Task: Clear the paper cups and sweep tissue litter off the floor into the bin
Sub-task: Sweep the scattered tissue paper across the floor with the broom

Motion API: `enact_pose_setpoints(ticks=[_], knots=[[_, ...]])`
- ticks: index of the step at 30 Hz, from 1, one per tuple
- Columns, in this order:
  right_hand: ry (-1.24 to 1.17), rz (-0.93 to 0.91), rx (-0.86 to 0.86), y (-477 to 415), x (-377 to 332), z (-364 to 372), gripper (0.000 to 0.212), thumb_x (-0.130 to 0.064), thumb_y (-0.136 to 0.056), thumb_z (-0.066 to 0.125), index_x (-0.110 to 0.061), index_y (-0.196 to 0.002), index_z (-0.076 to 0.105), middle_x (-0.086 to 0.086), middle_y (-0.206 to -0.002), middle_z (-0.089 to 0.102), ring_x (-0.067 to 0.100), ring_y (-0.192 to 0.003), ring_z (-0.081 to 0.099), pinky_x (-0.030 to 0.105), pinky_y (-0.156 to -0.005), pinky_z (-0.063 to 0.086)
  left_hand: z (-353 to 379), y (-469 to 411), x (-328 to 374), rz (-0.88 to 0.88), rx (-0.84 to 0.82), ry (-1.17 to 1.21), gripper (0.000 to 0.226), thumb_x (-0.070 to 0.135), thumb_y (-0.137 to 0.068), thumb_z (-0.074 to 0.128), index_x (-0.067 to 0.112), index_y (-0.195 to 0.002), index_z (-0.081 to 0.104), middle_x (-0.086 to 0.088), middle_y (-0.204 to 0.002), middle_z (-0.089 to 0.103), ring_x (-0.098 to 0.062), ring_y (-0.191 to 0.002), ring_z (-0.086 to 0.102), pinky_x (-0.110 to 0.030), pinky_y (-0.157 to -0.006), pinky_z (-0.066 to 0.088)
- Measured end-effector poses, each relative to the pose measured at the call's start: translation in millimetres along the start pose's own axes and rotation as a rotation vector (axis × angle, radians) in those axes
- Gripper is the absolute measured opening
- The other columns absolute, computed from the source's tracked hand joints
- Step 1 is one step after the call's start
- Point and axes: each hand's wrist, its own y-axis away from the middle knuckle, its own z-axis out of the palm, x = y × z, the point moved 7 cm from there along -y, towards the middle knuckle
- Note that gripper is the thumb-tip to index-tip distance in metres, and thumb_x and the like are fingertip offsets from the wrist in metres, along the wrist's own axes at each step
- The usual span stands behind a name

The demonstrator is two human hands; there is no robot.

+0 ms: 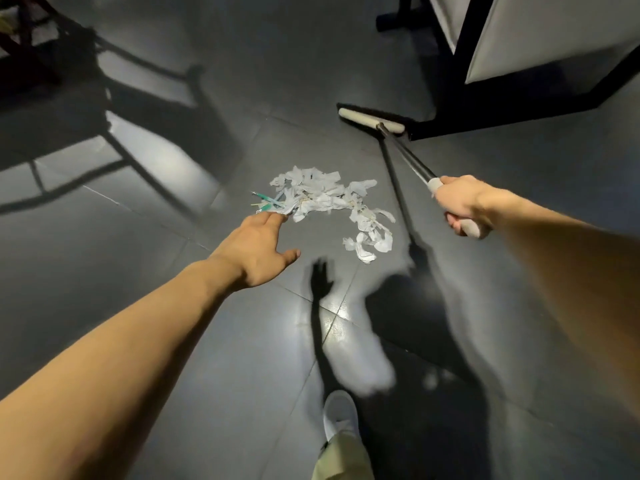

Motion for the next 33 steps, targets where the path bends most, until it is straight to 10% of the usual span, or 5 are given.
enact_pose_setpoints(ticks=[11,21,33], knots=[[0.003,0.137,-0.121,106,69,39,0.020,-0.015,-0.094,0.023,-0.016,-0.087,0.041,0.009,-0.073,0.039,0.017,-0.053,0.031,0.017,-0.046,0.026,29,46,55,0.064,-0.001,0.026,0.067,0.039,-0.091,0.054,0.010,-0.146,0.027,-0.011,-0.151,0.030,-0.026,-0.139,0.025,-0.033,-0.114,0.023],[-0.163,0.047,-0.204,268,163,49,0.030,-0.018,-0.096,0.030,-0.010,-0.109,0.055,0.003,-0.054,0.041,0.014,-0.040,0.034,0.022,-0.041,0.032,68,187,96,0.058,0.040,0.039,0.067,0.040,-0.092,0.054,0.010,-0.146,0.027,-0.011,-0.150,0.031,-0.026,-0.139,0.025,-0.033,-0.114,0.022],[-0.301,-0.074,-0.240,374,88,15,0.031,-0.006,-0.095,0.047,-0.022,-0.122,0.053,0.003,-0.057,0.037,0.011,-0.038,0.033,0.018,-0.037,0.035,-58,295,66,0.013,0.223,0.066,0.068,0.040,-0.092,0.054,0.008,-0.146,0.027,-0.010,-0.151,0.030,-0.025,-0.140,0.024,-0.031,-0.113,0.022]])
